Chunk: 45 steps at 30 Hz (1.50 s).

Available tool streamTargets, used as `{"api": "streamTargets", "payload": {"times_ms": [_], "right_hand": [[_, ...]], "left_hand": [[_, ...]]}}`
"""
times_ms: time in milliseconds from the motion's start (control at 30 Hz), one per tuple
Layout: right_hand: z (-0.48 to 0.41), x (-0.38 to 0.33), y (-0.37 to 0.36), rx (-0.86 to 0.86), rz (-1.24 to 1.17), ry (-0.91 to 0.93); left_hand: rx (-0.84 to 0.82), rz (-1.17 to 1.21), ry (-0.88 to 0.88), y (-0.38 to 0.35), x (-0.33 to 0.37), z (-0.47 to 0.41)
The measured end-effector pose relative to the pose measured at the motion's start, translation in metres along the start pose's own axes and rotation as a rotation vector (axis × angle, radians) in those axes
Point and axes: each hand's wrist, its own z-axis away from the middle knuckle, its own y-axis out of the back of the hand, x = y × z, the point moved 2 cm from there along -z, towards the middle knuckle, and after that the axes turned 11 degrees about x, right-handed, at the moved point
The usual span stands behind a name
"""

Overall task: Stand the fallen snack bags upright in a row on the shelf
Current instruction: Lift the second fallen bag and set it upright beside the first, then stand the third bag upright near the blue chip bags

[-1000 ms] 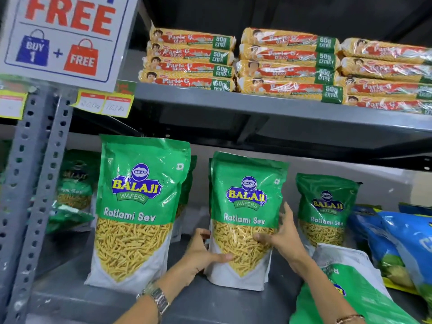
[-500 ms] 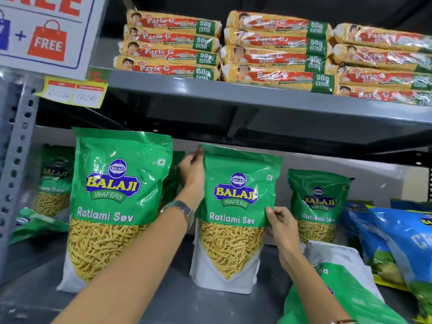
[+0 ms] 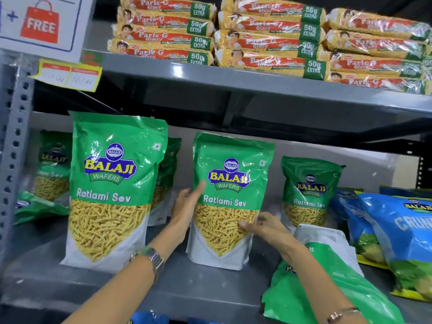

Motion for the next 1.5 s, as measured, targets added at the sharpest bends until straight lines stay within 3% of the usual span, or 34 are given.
{"api": "streamTargets", "payload": {"times_ms": [200,600,833,1000,1100,1200,1333,1433,1500], "right_hand": [[0.012,0.0,-0.001,0.088,0.023,0.053],[0.055,-0.011,0.005,0.074,-0.047,0.11],[0.066,-0.013,0.007,0.094,0.01,0.143],[0.076,-0.018,0.013,0.13,0.175,0.2],[0.093,-0.02,0.037,0.218,0.15,0.285],[0.117,-0.02,0.077,0.329,0.132,0.393],[0.157,-0.001,0.127,0.398,0.282,0.478],[0.18,0.014,0.15,0.362,0.464,0.549],[0.186,0.022,0.156,0.272,0.643,0.554]], "left_hand": [[-0.122,-0.034,-0.067,0.015,-0.022,0.019],[0.063,-0.137,-0.219,0.038,-0.024,0.055],[0.067,-0.165,-0.282,0.043,-0.02,0.068],[0.055,-0.092,-0.268,0.04,-0.016,0.073],[0.158,-0.046,-0.254,0.039,-0.022,0.085],[0.269,-0.001,-0.446,0.033,-0.025,0.114],[-0.031,-0.095,-0.764,0.001,-0.037,0.157],[-0.363,-0.386,-0.823,-0.024,-0.046,0.171],[-0.445,-0.488,-0.887,-0.036,-0.052,0.171]]}}
